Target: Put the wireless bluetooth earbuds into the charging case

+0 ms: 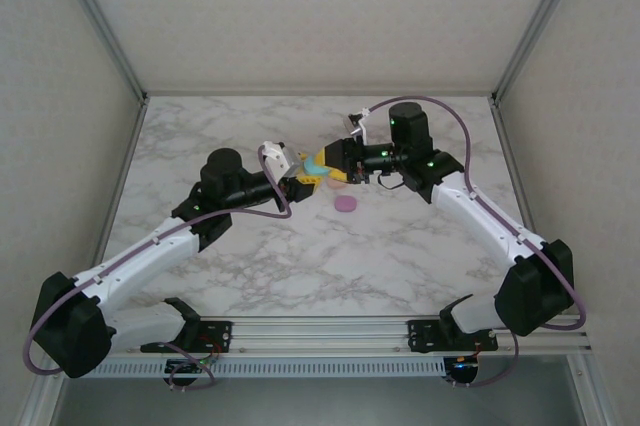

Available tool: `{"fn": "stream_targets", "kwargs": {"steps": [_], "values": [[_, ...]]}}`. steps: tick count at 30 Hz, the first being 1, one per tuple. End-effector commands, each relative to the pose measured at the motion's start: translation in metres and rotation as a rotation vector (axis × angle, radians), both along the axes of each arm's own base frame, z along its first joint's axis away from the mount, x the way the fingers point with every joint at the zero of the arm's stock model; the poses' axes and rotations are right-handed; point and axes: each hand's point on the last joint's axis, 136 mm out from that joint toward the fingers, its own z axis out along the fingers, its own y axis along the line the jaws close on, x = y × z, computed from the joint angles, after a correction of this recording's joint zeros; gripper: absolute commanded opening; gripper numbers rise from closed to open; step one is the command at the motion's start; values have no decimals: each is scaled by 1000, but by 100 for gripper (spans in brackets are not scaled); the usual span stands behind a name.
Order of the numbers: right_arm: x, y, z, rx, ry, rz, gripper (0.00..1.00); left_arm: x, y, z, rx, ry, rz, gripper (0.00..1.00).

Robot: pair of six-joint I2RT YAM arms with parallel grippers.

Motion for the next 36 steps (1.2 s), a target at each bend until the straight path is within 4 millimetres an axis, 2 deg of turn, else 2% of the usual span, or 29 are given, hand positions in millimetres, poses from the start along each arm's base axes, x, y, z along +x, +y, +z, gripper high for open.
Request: {"fn": "stream_targets", "kwargs": {"steps": [1, 6, 10, 15, 19, 23, 26, 28, 30, 33, 36], "values": [[-9, 3, 6, 49, 7, 63, 42, -6, 0, 29, -57, -56, -17, 29], [-9, 1, 0, 30, 13, 42, 26, -4, 1, 25, -45, -53, -3, 31], [-3, -3, -6, 6, 5, -19, 18, 1, 2, 18, -21, -43, 23, 39], [2, -9, -10, 10, 4, -102, 14, 4, 3, 3, 21, -10, 38, 52], [5, -14, -16, 15, 13, -165, 14, 0, 4, -9, 40, 13, 26, 53], [10, -21, -33, -18, 21, -230, 13, -6, 6, -13, 51, 37, 16, 55], [15, -34, -72, -134, 52, -323, 14, -6, 16, -13, 39, 28, 68, 56], [17, -44, -106, -220, 97, -384, 14, -4, 29, -9, 11, 7, 143, 57], [14, -49, -137, -263, 142, -410, 14, -1, 42, -5, -17, -14, 218, 62], [6, -52, -179, -322, 215, -419, 14, 3, 60, 1, -36, -32, 320, 69], [-2, -50, -209, -391, 242, -413, 15, 5, 69, 3, -43, -40, 366, 72]]}}
